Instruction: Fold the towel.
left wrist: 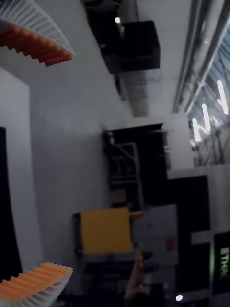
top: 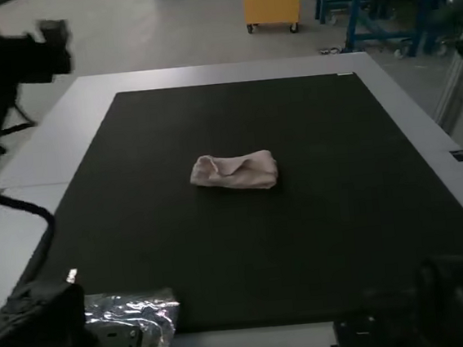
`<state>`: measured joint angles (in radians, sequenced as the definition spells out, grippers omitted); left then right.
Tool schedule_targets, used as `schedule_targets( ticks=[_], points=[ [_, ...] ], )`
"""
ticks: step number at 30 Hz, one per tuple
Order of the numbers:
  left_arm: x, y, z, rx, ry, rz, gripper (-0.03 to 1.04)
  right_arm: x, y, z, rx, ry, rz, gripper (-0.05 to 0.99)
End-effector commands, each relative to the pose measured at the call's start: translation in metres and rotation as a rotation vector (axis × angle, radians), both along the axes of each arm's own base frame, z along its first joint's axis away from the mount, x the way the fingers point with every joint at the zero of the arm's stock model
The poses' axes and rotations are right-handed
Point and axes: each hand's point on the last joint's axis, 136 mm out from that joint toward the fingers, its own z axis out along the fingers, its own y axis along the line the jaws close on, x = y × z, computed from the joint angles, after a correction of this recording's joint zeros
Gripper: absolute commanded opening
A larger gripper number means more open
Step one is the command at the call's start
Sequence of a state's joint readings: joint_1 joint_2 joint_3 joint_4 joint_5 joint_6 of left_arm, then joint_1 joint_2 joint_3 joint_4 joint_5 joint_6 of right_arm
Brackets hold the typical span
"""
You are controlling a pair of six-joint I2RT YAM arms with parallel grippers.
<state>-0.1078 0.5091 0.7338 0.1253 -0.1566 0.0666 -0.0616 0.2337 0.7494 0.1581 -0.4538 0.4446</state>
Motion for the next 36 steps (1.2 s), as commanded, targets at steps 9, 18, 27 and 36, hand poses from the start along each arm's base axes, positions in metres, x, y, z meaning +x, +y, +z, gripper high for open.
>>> schedule_targets(
  ticks=[9,18,27,36],
  points=[
    [-0.109,0.011,0.02,-0.019,-0.265,0.003,0.97,-0.073,0.02,-0.002,-0.043,-0.106,0.024,0.92],
    [-0.108,0.011,-0.011,-0.008,-0.219,0.007,0.97,-0.047,-0.003,-0.014,-0.036,-0.09,-0.123,0.92],
    [-0.047,-0.003,-0.098,0.065,-0.103,-0.027,0.97,0.053,-0.067,-0.13,-0.188,0.079,-0.49,0.92],
    [-0.026,-0.021,-0.155,0.106,-0.118,-0.114,0.97,0.083,-0.075,-0.199,-0.314,0.123,-0.542,0.92]
  ],
)
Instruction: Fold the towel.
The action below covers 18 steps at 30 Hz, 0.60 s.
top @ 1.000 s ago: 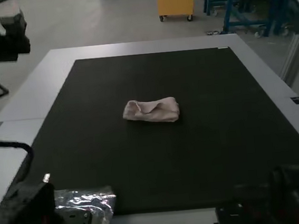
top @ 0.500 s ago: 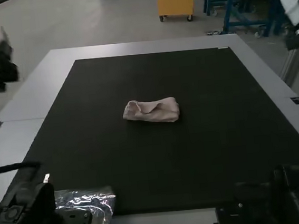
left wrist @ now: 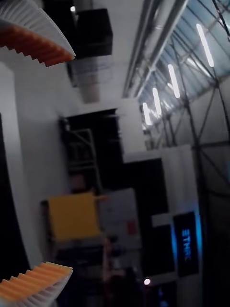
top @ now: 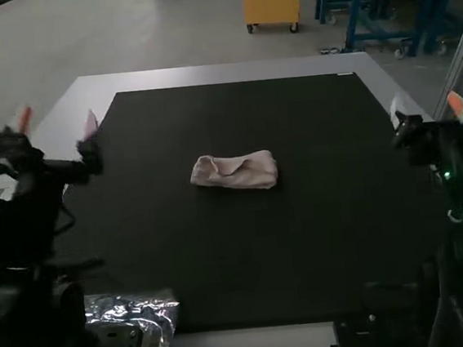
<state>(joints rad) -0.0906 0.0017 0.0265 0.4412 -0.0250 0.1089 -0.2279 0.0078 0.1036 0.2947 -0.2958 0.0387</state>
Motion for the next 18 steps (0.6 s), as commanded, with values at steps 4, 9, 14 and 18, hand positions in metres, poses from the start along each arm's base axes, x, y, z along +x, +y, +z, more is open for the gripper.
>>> schedule_targets(
  ticks=[4,9,14,18],
  points=[
    [0.015,-0.007,-0.04,-0.02,0.15,-0.051,0.97,0.008,-0.011,-0.029,-0.172,0.024,-0.095,0.92],
    [0.024,-0.008,-0.076,-0.055,0.304,-0.066,0.97,0.017,-0.023,-0.093,-0.163,0.273,-0.136,0.92],
    [0.026,-0.016,-0.1,-0.039,0.402,-0.104,0.97,0.016,-0.022,-0.117,-0.154,0.368,-0.126,0.92],
    [0.026,-0.015,-0.114,-0.035,0.458,-0.097,0.97,0.016,-0.02,-0.12,-0.191,0.378,-0.115,0.92]
  ],
)
